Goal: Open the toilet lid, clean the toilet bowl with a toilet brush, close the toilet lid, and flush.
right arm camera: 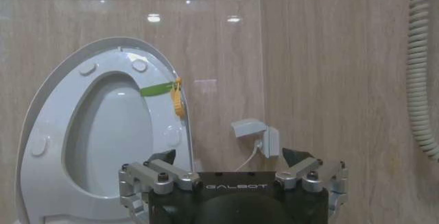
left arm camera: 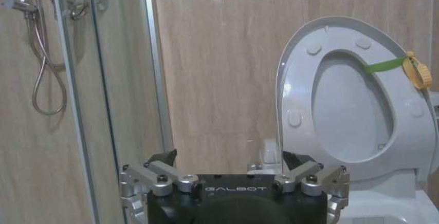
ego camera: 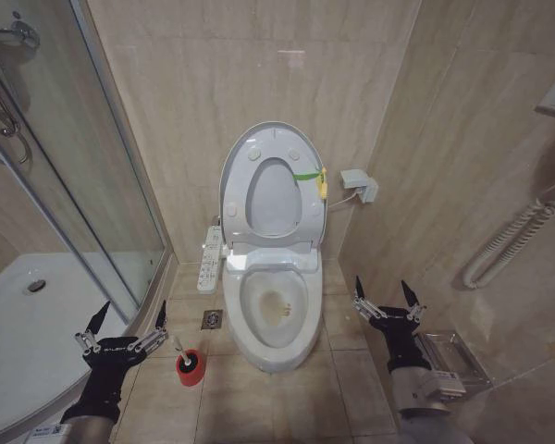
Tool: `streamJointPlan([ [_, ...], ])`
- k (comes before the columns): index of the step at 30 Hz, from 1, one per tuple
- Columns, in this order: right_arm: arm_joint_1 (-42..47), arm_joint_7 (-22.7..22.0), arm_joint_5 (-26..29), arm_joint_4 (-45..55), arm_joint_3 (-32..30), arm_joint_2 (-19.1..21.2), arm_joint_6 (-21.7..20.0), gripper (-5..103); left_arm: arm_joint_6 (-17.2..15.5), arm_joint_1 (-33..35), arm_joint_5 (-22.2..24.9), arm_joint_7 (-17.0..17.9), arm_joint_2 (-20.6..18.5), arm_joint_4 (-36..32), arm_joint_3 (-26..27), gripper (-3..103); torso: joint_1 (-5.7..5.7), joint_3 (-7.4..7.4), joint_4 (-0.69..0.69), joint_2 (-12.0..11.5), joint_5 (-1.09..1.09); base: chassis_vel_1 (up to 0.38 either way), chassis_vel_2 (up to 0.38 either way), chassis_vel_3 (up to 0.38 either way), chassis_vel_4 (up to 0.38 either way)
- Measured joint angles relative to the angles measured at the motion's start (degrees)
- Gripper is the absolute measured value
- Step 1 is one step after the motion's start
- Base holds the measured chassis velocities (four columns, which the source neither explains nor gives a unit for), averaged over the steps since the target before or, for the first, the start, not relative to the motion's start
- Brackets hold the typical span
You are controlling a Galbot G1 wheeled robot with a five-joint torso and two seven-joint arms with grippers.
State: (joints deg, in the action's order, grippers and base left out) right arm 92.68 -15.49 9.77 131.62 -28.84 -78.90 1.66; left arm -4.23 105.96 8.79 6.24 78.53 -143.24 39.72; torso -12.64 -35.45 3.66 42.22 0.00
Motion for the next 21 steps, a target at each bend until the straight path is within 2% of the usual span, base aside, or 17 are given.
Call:
streamJointPlan([
  [21,0.0,0.0,0.0,0.0,0.0,0.0,0.0,100,0.0,0.0,0.0,0.0,0.0,0.0,0.0,100,0.0,0.0,0.0,0.0,0.0,0.0,0.0,0.0,0.0],
])
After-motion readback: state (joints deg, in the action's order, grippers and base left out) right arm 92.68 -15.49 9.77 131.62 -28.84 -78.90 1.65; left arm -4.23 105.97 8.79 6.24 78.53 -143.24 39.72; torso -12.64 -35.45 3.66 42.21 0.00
